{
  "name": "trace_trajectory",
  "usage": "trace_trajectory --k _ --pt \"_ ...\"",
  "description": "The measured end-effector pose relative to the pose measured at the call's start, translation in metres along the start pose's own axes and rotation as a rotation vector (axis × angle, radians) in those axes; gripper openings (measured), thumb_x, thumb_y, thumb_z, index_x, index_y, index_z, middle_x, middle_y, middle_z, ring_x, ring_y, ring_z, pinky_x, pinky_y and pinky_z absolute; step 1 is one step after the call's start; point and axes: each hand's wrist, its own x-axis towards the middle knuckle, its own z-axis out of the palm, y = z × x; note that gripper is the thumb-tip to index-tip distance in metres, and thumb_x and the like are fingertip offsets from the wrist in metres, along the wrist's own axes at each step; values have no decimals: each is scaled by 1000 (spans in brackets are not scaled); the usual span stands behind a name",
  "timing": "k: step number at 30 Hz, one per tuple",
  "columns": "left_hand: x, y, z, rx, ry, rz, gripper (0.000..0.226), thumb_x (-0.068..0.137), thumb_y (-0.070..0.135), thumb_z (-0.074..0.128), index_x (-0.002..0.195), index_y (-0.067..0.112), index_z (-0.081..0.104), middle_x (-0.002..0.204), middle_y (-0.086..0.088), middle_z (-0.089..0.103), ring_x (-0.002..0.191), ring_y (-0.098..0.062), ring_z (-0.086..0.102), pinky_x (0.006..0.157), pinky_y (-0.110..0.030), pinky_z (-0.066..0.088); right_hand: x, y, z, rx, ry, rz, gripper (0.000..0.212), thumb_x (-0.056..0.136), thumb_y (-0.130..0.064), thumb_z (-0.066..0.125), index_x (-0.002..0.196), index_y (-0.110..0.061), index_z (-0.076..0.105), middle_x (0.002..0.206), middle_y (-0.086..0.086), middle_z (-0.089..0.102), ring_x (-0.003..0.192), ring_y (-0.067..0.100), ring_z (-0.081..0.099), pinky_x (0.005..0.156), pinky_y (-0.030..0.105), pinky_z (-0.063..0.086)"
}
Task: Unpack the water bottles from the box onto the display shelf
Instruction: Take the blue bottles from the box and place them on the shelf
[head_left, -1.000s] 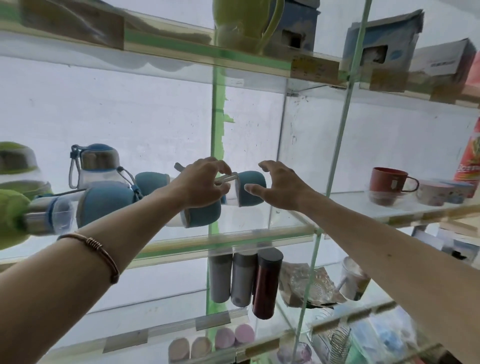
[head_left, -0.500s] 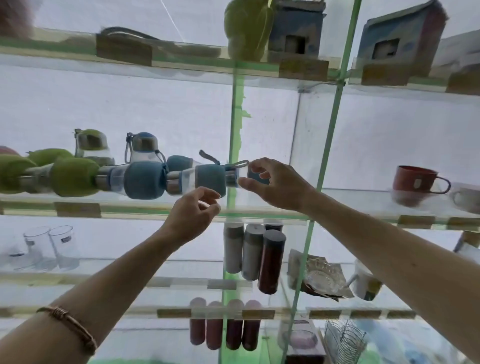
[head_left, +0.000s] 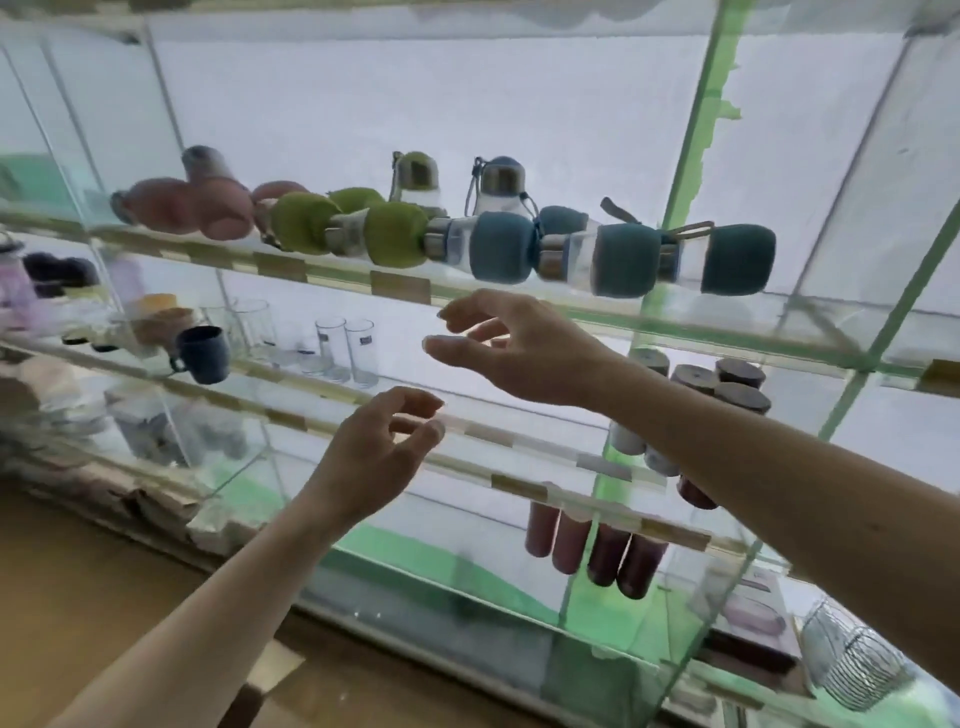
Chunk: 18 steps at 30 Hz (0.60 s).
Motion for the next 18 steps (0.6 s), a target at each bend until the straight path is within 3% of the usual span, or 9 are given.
trace_trajectory --k 4,7,11,18 --pt "-38 -55 -55 50 78 -55 21 91 30 58 112 27 61 105 18 62 98 7 56 77 -13 44 28 -42 61 3 -103 -50 52 86 -53 58 127 -22 54 125 -6 59 109 11 57 94 32 49" --pt "-61 -92 -102 51 106 -102 27 92 34 55 118 28 57 111 17 60 102 4 56 80 -14 47 49 -74 114 7 -189 -83 54 86 -55 57 129 -23 53 126 -7 58 109 10 56 94 30 48" --pt "-80 -140 -161 24 153 -178 23 92 30 57 115 30 58 108 18 60 92 1 59 68 -5 45 76 -115 183 51 -318 -123 53 85 -55 56 129 -26 52 125 -10 57 110 6 55 97 30 47" --pt "-120 -240 -249 17 218 -386 17 92 31 57 108 33 59 99 13 64 89 3 60 75 -13 49 133 -176 299 160 -460 -194 59 81 -56 58 131 -27 48 120 -15 57 109 3 55 98 30 47"
